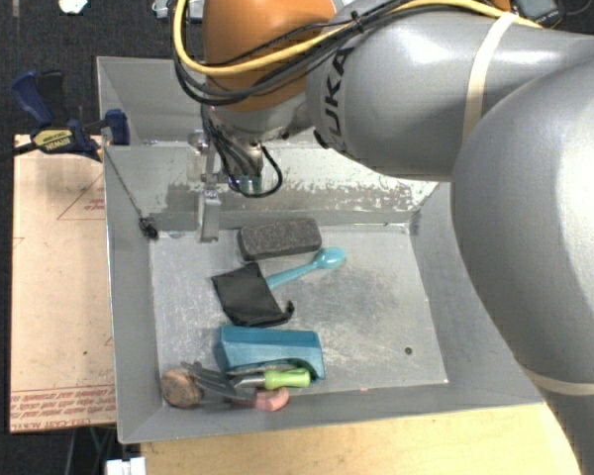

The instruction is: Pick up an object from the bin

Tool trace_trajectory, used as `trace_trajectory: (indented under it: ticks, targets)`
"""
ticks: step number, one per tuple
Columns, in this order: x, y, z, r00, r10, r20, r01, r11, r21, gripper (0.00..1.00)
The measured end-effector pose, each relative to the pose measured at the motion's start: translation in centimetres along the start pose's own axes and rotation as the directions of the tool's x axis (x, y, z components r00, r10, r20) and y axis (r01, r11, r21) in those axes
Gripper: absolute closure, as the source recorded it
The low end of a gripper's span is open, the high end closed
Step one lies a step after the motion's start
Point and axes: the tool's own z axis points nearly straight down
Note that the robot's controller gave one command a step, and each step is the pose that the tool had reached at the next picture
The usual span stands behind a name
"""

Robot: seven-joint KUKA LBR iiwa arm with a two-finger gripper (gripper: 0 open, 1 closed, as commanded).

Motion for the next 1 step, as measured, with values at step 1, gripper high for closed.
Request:
trace_trajectory:
  ticks: [1]
  targets:
    - [-0.14,-0.13,-0.61,1.000,0.003,0.008,-0.003,1.000,-0.002,0.00]
